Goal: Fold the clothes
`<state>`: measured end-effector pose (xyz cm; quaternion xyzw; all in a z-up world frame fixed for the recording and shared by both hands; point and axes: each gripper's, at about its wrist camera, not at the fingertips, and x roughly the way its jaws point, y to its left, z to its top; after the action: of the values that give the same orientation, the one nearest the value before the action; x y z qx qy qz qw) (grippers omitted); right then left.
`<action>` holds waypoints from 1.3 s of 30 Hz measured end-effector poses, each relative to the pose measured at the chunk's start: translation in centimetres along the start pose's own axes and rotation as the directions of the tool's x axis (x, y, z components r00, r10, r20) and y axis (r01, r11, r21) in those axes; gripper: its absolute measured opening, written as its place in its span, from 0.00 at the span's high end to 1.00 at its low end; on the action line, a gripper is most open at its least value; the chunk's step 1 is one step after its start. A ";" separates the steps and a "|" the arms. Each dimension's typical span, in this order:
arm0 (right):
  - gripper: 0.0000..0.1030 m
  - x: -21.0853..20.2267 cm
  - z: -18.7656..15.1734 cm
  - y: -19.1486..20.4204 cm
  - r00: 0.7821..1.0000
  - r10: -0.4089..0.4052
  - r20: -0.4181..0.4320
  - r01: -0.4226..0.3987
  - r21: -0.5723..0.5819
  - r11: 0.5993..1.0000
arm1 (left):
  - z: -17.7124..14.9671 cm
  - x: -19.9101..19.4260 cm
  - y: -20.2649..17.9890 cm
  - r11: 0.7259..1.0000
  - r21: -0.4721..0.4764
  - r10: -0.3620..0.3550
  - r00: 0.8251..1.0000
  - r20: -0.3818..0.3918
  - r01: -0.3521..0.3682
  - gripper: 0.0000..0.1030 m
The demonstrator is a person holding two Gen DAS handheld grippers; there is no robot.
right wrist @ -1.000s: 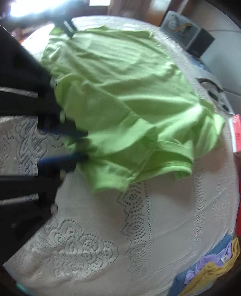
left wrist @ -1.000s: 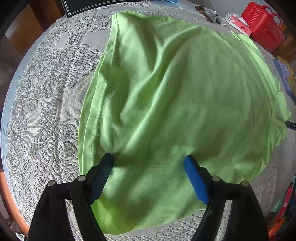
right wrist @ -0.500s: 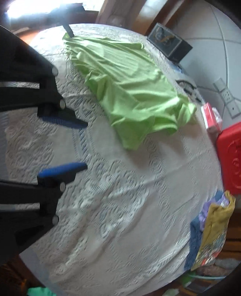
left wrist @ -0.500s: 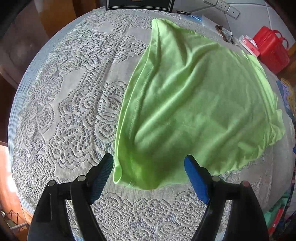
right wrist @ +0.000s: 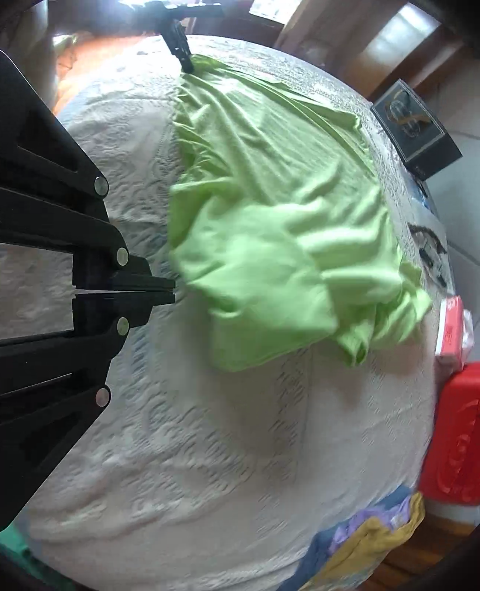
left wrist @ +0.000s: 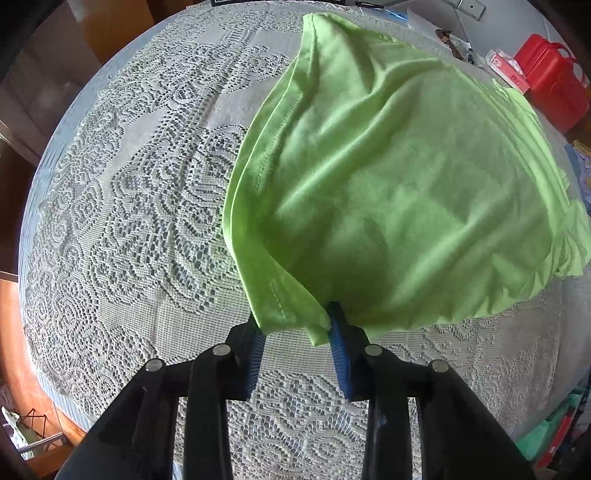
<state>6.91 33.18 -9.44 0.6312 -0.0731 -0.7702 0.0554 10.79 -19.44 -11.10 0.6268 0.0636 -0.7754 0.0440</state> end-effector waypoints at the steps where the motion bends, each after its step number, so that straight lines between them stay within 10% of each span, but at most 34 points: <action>1: 0.99 -0.7 -1.3 -1.5 0.999 -0.025 -0.027 0.026 0.030 0.999 | 0.1 -0.2 0.1 1.000 0.002 -0.001 1.000 -0.008 0.001 0.69; 6: 0.97 -1.2 -4.0 -6.2 1.000 -0.015 -0.002 0.015 0.184 0.983 | 0.6 -2.3 1.3 0.996 -0.036 -0.085 0.996 -0.017 0.085 0.69; 10: 0.62 -0.4 -1.4 -4.7 0.989 0.086 0.122 -0.107 0.169 0.980 | 1.3 -5.0 1.4 0.995 -0.035 -0.097 0.995 0.032 0.098 0.67; 16: 0.62 4.7 1.9 -0.2 0.982 0.181 0.057 -0.184 0.069 0.980 | 2.7 -6.7 -4.4 0.979 0.143 -0.154 0.987 0.041 0.147 0.67; 18: 0.62 6.1 2.5 1.4 0.983 0.173 0.062 -0.174 0.016 0.985 | 4.5 -6.9 -5.8 0.968 0.200 -0.162 0.986 0.045 0.150 0.52; 21: 0.96 7.8 3.4 3.1 0.992 0.126 0.025 -0.125 -0.037 0.991 | 5.0 -0.6 -12.5 0.954 0.245 -0.183 0.983 0.027 0.171 0.38; 31: 0.96 1.8 -5.5 -1.3 0.990 0.070 -0.123 -0.060 0.083 0.995 | 5.4 2.8 -25.2 0.805 0.496 -0.345 0.937 -0.055 0.326 0.38; 34: 0.83 2.6 -7.0 -2.9 0.986 0.001 -0.166 0.022 0.133 0.991 | 5.8 4.3 -27.1 0.816 0.495 -0.305 0.950 -0.066 0.297 0.38; 39: 0.69 0.9 -4.0 -5.7 0.997 0.046 0.068 -0.062 0.259 0.964 | 8.2 4.9 -23.6 0.898 0.382 -0.234 0.972 -0.011 0.220 0.38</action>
<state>10.67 38.47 -12.12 0.6069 -0.1929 -0.7710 -0.0095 -1.69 2.67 -13.18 0.5980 -0.0160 -0.7836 -0.1680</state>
